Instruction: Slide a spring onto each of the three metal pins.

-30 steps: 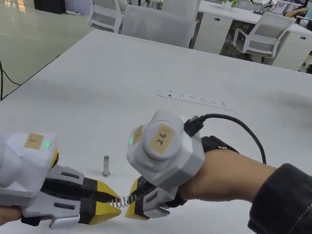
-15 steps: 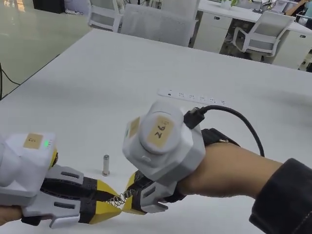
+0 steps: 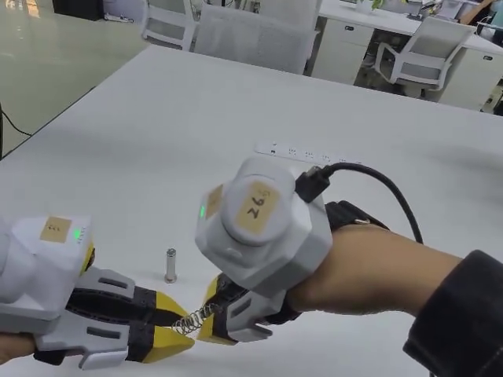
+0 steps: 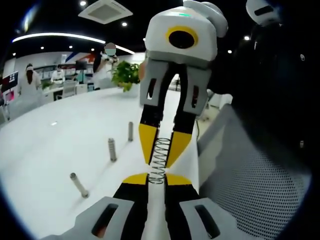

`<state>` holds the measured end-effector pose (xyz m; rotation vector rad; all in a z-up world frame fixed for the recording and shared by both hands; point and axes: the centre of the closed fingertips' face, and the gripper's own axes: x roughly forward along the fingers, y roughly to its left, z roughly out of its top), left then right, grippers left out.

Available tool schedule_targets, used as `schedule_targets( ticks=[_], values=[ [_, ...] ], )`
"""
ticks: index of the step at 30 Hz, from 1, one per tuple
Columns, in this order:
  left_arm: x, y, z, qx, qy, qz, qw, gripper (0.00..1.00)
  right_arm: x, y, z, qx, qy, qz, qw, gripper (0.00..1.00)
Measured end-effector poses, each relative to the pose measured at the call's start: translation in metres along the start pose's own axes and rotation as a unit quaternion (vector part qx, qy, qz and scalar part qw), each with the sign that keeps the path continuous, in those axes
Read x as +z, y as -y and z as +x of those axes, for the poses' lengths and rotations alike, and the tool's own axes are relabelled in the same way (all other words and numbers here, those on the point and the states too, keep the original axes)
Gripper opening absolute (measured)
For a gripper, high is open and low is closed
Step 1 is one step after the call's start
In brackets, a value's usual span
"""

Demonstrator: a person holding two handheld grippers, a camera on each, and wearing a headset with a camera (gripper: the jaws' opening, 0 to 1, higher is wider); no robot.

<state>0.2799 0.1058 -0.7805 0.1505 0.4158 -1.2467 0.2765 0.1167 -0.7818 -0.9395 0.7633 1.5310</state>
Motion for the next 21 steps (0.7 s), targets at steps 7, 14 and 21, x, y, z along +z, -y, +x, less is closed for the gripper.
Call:
schedule_targets(
  ticks=[7, 14, 21],
  values=[
    [-0.002, 0.001, 0.001, -0.002, -0.002, -0.001, 1.0, 0.04, 0.009, -0.004, 0.0, 0.006, 0.014, 0.0, 0.9999, 0.08],
    [-0.002, 0.002, 0.001, -0.004, -0.001, -0.001, 1.0, 0.04, 0.017, -0.006, 0.0, 0.009, 0.025, -0.001, 0.9997, 0.08],
    [-0.003, 0.0, -0.001, 0.0, 0.0, -0.008, 1.0, 0.07, 0.015, -0.001, 0.0, 0.004, 0.017, -0.003, 0.9998, 0.08]
  ],
)
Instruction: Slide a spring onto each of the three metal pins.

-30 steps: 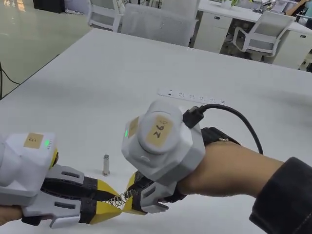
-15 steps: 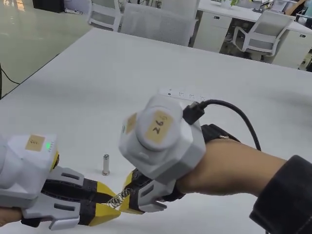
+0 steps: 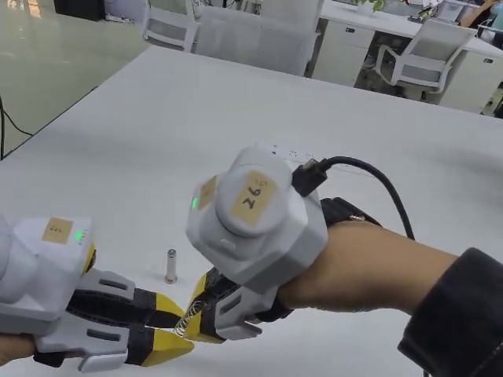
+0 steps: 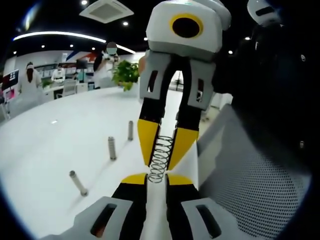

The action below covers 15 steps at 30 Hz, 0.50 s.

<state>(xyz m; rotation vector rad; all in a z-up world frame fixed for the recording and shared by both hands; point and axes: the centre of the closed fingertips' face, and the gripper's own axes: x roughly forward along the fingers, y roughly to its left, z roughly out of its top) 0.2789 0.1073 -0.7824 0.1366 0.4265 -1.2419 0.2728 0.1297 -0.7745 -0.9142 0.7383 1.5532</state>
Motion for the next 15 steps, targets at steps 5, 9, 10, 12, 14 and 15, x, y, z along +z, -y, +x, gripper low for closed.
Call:
schedule_targets(
  ticks=[5, 9, 10, 12, 14, 15],
  values=[
    [0.001, -0.003, -0.002, 0.007, 0.004, -0.009, 0.9999, 0.11, -0.001, 0.003, -0.001, -0.003, -0.004, 0.0, 1.0, 0.08],
    [0.002, -0.005, -0.005, 0.013, 0.008, -0.015, 0.9998, 0.15, -0.002, 0.004, -0.002, -0.005, -0.009, -0.003, 0.9999, 0.08],
    [0.002, -0.006, -0.006, 0.016, 0.009, -0.016, 0.9997, 0.16, -0.002, 0.004, -0.002, -0.005, -0.01, -0.003, 0.9999, 0.08],
    [0.002, -0.007, -0.008, 0.02, 0.011, -0.02, 0.9995, 0.18, -0.002, 0.005, -0.002, -0.006, -0.011, -0.003, 0.9999, 0.08],
    [0.003, -0.009, -0.01, 0.025, 0.013, -0.024, 0.9993, 0.2, -0.002, 0.005, -0.003, -0.007, -0.012, -0.003, 0.9999, 0.08],
    [0.004, -0.01, -0.011, 0.027, 0.014, -0.025, 0.9992, 0.21, -0.002, 0.006, -0.003, -0.008, -0.012, -0.003, 0.9999, 0.08]
  ],
)
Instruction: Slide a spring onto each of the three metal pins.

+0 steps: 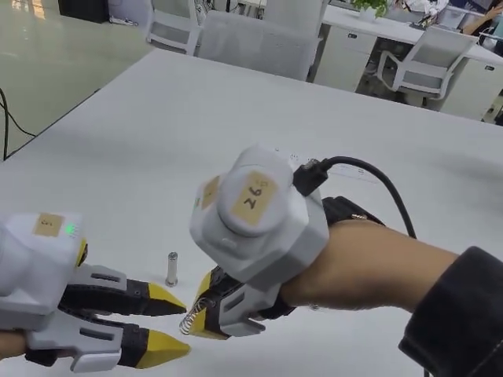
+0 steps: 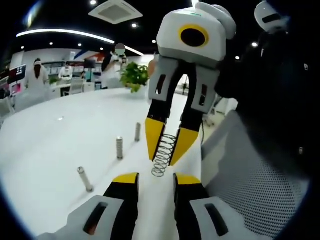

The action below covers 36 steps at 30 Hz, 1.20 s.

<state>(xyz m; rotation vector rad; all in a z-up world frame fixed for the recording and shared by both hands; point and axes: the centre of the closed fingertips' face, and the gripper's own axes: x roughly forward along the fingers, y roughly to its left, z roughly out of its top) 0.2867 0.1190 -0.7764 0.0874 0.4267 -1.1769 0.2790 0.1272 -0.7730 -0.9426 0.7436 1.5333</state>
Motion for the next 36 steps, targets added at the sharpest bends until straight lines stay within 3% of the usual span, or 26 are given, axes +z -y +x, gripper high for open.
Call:
schedule_targets(
  ticks=[18, 31, 36],
  values=[
    [0.006, -0.016, -0.027, 0.069, 0.03, -0.025, 0.9969, 0.47, -0.003, 0.005, -0.002, -0.003, -0.005, 0.001, 1.0, 0.08],
    [0.003, -0.019, -0.04, 0.109, 0.053, -0.038, 0.9919, 0.53, -0.004, 0.012, -0.004, -0.006, -0.012, -0.002, 0.9999, 0.08],
    [-0.004, -0.016, -0.036, 0.11, 0.04, -0.031, 0.9926, 0.53, -0.004, 0.015, -0.001, -0.002, -0.018, -0.005, 0.9998, 0.08]
  ],
)
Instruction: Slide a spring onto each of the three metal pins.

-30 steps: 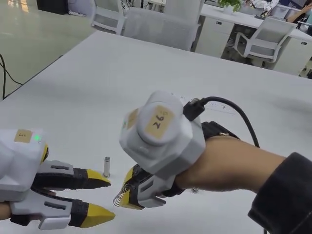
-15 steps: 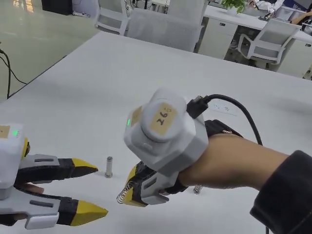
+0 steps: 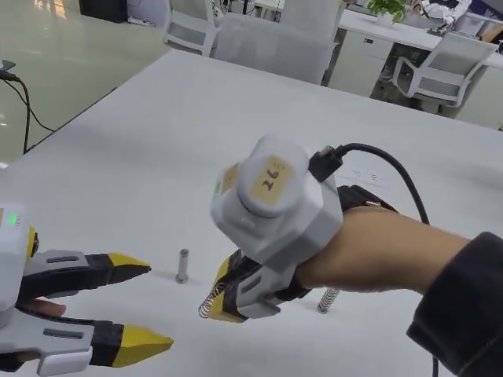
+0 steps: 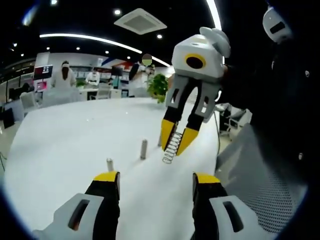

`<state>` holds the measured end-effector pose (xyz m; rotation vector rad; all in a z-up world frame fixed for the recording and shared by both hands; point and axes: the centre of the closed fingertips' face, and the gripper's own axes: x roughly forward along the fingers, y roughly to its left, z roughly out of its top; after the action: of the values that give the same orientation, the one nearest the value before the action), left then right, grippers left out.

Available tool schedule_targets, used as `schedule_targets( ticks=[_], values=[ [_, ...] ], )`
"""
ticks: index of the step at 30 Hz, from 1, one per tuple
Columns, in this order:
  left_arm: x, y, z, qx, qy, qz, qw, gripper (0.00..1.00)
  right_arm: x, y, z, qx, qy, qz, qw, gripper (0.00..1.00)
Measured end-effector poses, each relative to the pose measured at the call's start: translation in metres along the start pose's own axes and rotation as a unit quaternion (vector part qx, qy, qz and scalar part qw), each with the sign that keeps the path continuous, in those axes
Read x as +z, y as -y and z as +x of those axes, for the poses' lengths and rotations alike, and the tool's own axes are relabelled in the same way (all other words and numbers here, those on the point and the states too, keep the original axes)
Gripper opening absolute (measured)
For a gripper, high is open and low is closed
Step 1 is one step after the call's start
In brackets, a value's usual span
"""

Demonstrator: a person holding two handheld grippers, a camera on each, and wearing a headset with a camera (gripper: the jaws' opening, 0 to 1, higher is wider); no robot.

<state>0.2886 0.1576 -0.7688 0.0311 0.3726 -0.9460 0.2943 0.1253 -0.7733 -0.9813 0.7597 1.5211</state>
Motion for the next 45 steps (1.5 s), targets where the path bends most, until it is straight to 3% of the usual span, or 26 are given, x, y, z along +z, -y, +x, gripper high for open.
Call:
schedule_targets(
  ticks=[8, 26, 34, 45],
  values=[
    [-0.003, 0.001, 0.0, 0.001, -0.005, 0.003, 1.0, 0.54, 0.004, 0.016, -0.002, -0.004, -0.004, -0.004, 1.0, 0.08],
    [-0.002, 0.004, 0.002, -0.003, -0.002, -0.001, 1.0, 0.53, 0.028, 0.069, 0.004, -0.033, -0.025, -0.031, 0.9987, 0.08],
    [-0.003, 0.006, 0.004, -0.008, -0.005, 0.0, 1.0, 0.53, 0.028, 0.082, 0.017, -0.028, -0.036, -0.027, 0.9986, 0.08],
    [-0.003, 0.005, 0.003, -0.006, -0.003, -0.001, 1.0, 0.53, 0.024, 0.086, 0.033, -0.015, -0.055, -0.026, 0.998, 0.08]
  ],
)
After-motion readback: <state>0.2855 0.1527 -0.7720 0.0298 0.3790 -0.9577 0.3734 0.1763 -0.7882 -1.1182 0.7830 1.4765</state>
